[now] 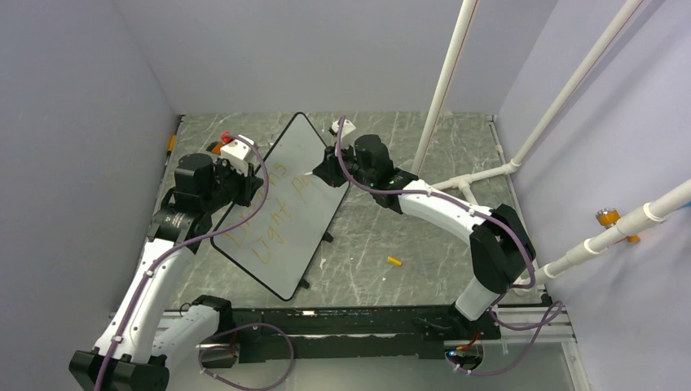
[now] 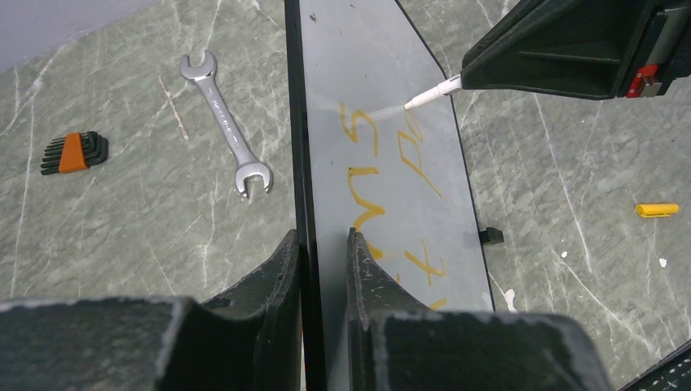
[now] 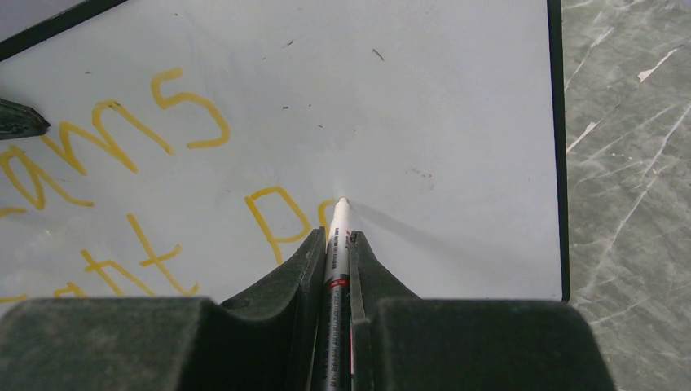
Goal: Write a sentence on the whiteboard
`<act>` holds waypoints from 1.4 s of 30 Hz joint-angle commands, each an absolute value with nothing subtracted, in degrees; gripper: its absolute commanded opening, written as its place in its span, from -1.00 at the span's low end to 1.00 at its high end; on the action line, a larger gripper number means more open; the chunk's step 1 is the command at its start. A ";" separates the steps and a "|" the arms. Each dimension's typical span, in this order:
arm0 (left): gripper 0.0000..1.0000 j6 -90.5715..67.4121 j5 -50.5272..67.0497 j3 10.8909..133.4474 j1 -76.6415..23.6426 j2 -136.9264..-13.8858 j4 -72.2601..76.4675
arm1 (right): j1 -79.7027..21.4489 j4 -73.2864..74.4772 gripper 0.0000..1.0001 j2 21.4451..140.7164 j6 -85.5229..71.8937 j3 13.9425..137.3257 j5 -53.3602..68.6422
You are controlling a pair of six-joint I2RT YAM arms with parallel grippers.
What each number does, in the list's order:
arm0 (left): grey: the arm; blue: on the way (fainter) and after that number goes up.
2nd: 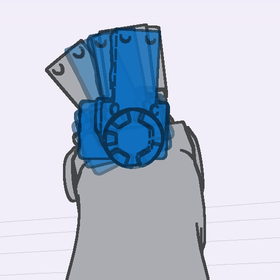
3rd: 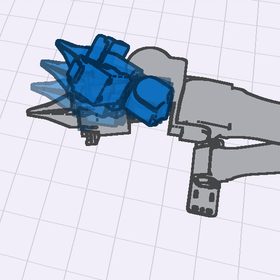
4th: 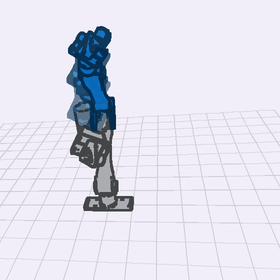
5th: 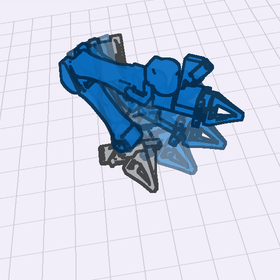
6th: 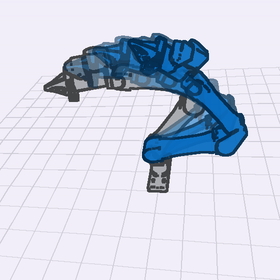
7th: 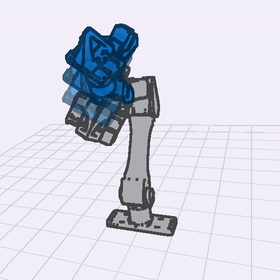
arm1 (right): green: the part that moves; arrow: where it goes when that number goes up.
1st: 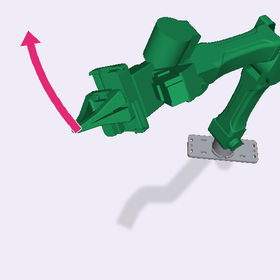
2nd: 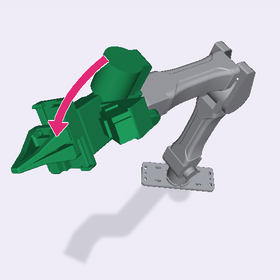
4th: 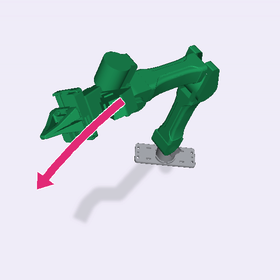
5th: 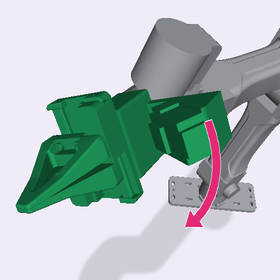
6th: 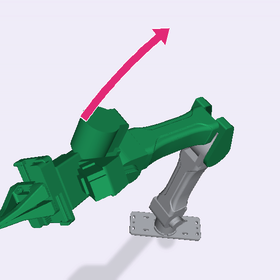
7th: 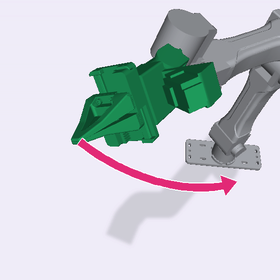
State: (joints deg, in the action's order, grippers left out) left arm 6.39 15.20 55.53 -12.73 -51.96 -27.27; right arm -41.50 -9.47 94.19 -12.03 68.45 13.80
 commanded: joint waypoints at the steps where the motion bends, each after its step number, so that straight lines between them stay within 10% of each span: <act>1: -1.00 11.16 17.67 53.70 -13.91 -53.34 -36.04 | -41.85 -11.67 -1.00 94.82 -12.38 71.73 14.66; 42: -1.00 11.16 17.69 53.57 -13.87 -53.09 -36.04 | -41.72 -10.23 -1.00 91.12 -10.13 64.84 8.73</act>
